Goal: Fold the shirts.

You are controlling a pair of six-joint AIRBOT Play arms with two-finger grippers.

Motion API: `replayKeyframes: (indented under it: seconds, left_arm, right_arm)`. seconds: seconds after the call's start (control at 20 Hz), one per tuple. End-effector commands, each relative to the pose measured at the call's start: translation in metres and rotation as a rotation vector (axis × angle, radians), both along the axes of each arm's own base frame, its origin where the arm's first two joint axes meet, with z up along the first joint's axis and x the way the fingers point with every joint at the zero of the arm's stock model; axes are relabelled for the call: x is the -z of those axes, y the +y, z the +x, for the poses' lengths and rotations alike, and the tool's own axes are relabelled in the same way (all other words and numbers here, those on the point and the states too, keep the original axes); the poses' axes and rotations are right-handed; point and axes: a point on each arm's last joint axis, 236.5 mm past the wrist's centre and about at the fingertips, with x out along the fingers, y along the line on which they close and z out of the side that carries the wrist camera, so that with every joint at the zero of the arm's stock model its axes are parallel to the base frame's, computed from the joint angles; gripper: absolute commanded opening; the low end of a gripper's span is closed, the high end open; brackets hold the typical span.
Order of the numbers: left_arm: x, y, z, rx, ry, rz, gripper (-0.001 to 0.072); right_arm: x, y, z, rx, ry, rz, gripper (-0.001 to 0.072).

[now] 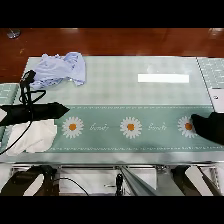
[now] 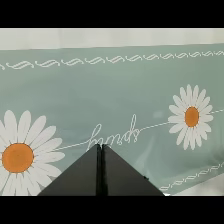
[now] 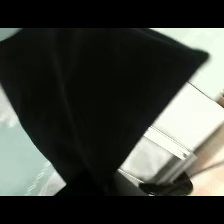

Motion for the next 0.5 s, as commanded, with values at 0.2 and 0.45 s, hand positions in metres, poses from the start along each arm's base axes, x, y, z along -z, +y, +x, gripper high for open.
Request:
replayKeyframes:
  seconds: [0.2,0.45]
  left_arm:
    - [-0.018,-0.014,0.017,0.055,-0.067,-0.046,0.0028]
    - [-0.09,-0.022,0.083,0.095,-0.182,-0.046,0.0028]
  right_arm:
    - [0.017,-0.014,-0.025,0.126,0.005,-0.084,0.0623]
    - [-0.025,0.037,0.148,-0.152,-0.67,0.149,0.0022]
